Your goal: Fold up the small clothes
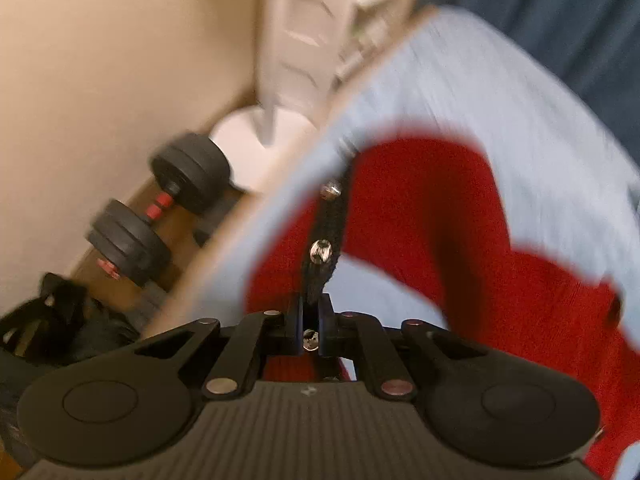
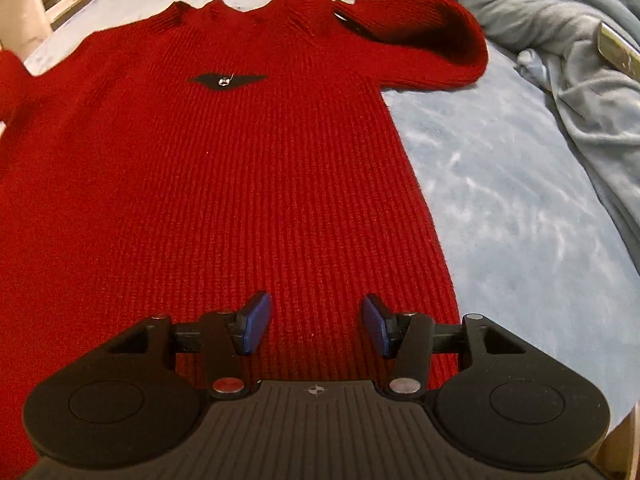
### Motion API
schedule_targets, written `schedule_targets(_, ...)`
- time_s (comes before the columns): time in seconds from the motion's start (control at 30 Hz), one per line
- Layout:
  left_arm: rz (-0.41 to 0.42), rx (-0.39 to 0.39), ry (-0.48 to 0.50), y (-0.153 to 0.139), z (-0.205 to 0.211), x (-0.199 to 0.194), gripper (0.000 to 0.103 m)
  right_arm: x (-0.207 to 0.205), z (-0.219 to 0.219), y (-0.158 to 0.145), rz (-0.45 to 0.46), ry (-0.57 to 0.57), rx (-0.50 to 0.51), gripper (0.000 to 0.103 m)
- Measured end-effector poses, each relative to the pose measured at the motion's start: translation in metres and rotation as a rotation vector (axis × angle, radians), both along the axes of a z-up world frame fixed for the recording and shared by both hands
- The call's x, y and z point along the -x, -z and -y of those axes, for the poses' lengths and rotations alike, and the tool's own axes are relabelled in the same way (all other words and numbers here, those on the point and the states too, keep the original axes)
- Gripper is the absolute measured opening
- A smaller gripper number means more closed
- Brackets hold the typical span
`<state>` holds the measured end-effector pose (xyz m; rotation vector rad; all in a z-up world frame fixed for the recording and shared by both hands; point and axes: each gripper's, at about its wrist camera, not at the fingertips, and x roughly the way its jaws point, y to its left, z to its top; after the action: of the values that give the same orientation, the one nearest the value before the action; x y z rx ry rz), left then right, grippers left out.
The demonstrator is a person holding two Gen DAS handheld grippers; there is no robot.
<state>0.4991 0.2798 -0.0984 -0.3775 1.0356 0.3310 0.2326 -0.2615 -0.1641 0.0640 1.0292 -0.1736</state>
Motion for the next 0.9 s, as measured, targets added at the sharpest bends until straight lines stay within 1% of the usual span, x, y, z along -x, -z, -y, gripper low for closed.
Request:
schedule_targets(0.07, 0.043, 0.086, -0.049, -0.040, -0.051, 0.006, 0.006, 0.002, -0.004, 0.003, 0.015, 0.001, 0.013, 0.053)
schedule_targets(0.13, 0.074, 0.159, -0.099, -0.069, -0.091, 0.013, 0.006, 0.002, -0.010, 0.005, 0.030, 0.011, 0.033, 0.054)
schedule_targets(0.17, 0.076, 0.165, -0.121, -0.080, -0.104, 0.015, 0.006, 0.003, -0.012, 0.005, 0.036, 0.012, 0.042, 0.054)
schedule_targets(0.27, 0.083, 0.148, -0.153, -0.107, -0.120, 0.014, 0.006, 0.003, -0.019, 0.002, 0.037, 0.013, 0.072, 0.053)
schedule_targets(0.3, 0.097, 0.157, -0.162, -0.114, -0.122, 0.011, 0.000, 0.004, -0.019, 0.001, 0.035, 0.011, 0.071, 0.053)
schedule_targets(0.33, 0.117, 0.160, -0.176, -0.122, -0.123, 0.011, 0.000, 0.004, -0.018, 0.000, 0.033, 0.010, 0.063, 0.053)
schedule_targets(0.4, 0.128, 0.180, -0.205, -0.130, -0.123, 0.011, 0.000, 0.003, -0.010, -0.002, 0.031, 0.024, 0.036, 0.054)
schedule_targets(0.43, 0.119, 0.181, -0.187, -0.131, -0.116, 0.007, 0.000, 0.003, -0.006, -0.002, 0.030, 0.042, 0.017, 0.054)
schedule_targets(0.5, 0.097, 0.139, -0.130, -0.133, -0.093, 0.000, 0.000, 0.004, 0.001, 0.000, 0.033, 0.056, -0.009, 0.054)
schedule_targets(0.53, 0.095, 0.131, -0.115, -0.128, -0.082, -0.004, 0.000, 0.004, 0.003, 0.000, 0.038, 0.059, -0.018, 0.054)
schedule_targets(0.57, 0.100, 0.131, -0.111, -0.122, -0.072, -0.005, 0.003, 0.005, 0.003, 0.000, 0.042, 0.059, -0.022, 0.054)
schedule_targets(0.6, 0.096, 0.134, -0.115, -0.112, -0.062, -0.006, 0.009, 0.006, 0.003, 0.000, 0.042, 0.056, -0.024, 0.054)
schedule_targets(0.63, 0.092, 0.155, -0.113, -0.101, -0.055, -0.007, 0.035, 0.006, 0.004, -0.001, 0.040, 0.050, -0.026, 0.054)
schedule_targets(0.67, 0.091, 0.196, -0.099, -0.089, -0.048, -0.005, 0.070, 0.008, 0.005, -0.001, 0.038, 0.040, -0.028, 0.054)
schedule_targets(0.7, 0.092, 0.237, -0.092, -0.076, -0.042, 0.000, 0.084, 0.010, 0.007, -0.001, 0.036, 0.029, -0.027, 0.054)
schedule_targets(0.73, 0.103, 0.269, -0.110, -0.062, -0.036, 0.010, 0.096, 0.011, 0.009, -0.001, 0.032, 0.022, -0.024, 0.054)
schedule_targets(0.8, 0.128, 0.322, -0.138, -0.034, -0.031, 0.028, 0.096, 0.014, 0.013, 0.001, 0.026, 0.029, -0.019, 0.054)
schedule_targets(0.87, 0.090, 0.410, -0.178, 0.007, -0.032, 0.045, 0.096, 0.014, 0.012, 0.001, 0.020, 0.044, -0.018, 0.054)
schedule_targets(0.9, 0.075, 0.441, -0.207, 0.023, -0.035, 0.052, 0.096, 0.014, 0.011, 0.001, 0.018, 0.047, -0.015, 0.054)
